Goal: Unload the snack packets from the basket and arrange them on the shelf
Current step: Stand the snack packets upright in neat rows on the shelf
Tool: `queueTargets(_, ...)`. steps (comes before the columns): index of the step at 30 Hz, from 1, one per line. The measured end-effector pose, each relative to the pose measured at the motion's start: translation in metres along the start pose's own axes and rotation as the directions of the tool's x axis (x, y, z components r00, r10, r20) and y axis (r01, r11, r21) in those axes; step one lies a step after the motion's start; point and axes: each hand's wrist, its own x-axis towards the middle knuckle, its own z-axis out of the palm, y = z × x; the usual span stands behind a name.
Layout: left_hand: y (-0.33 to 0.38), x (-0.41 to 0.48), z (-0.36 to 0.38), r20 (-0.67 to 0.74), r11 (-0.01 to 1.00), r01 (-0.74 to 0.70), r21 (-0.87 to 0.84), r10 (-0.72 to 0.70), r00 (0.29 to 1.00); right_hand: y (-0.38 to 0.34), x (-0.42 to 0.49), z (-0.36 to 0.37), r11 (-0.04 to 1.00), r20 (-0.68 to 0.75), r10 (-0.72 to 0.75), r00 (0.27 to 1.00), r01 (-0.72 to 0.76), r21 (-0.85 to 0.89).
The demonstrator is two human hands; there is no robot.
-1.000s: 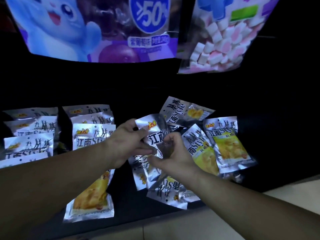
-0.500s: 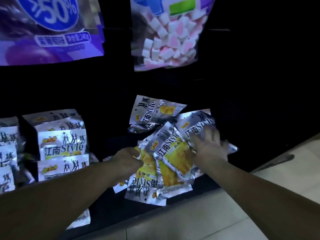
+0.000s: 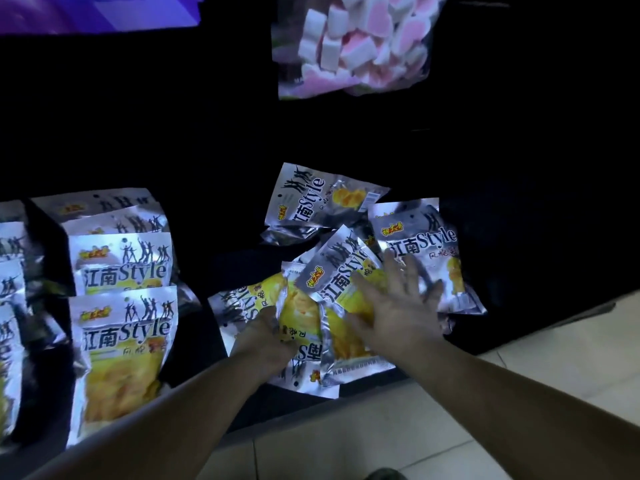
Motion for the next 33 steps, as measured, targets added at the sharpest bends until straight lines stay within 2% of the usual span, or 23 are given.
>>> queueTargets(5,-0.02,0.023,0.008,-0.029,0.999,0.006,0.033,-0.005,1.0,-0.021,0.0,0.016,0.998,0.15,-0.055,0.987,0.049,0.045)
queueTargets(8,-0.016,0.021,0.008,-0.024,1.0,0.013,-0.023,-0.013,1.0,0.001,0.005,0.019,0.991,0.14,-0.122,0.983,0.114,0.065)
queueTargets(12,-0.016,0.023,-0.003,-0.014,0.985,-0.003,-0.173,0.001,1.0,0.02,0.008,0.016,0.978,0.137,-0.208,0.968,0.211,-0.004)
queueTargets(17,-0.015,0.017,-0.056,-0.108,0.974,-0.078,-0.214,0.056,0.993,0.018,0.018,0.01,0.976,0.147,-0.215,0.965,0.217,0.005)
queueTargets(21,-0.001,-0.004,-0.101,-0.152,0.967,-0.21,-0.142,0.189,0.97,0.018,0.029,-0.004,0.967,0.15,-0.251,0.956,0.239,0.093)
queueTargets(27,0.007,-0.027,-0.12,-0.034,0.953,-0.302,0.029,0.303,0.952,0.007,0.03,-0.022,0.968,0.051,-0.175,0.983,0.162,0.19)
queueTargets(30,0.013,-0.031,-0.13,0.035,0.858,-0.419,0.299,0.428,0.903,-0.009,0.022,-0.025,0.933,-0.039,-0.168,0.985,0.171,0.317)
queueTargets(33,0.027,-0.036,-0.144,0.104,0.75,-0.481,0.453,0.492,0.865,-0.037,0.009,-0.039,0.864,-0.153,-0.251,0.956,0.292,0.41)
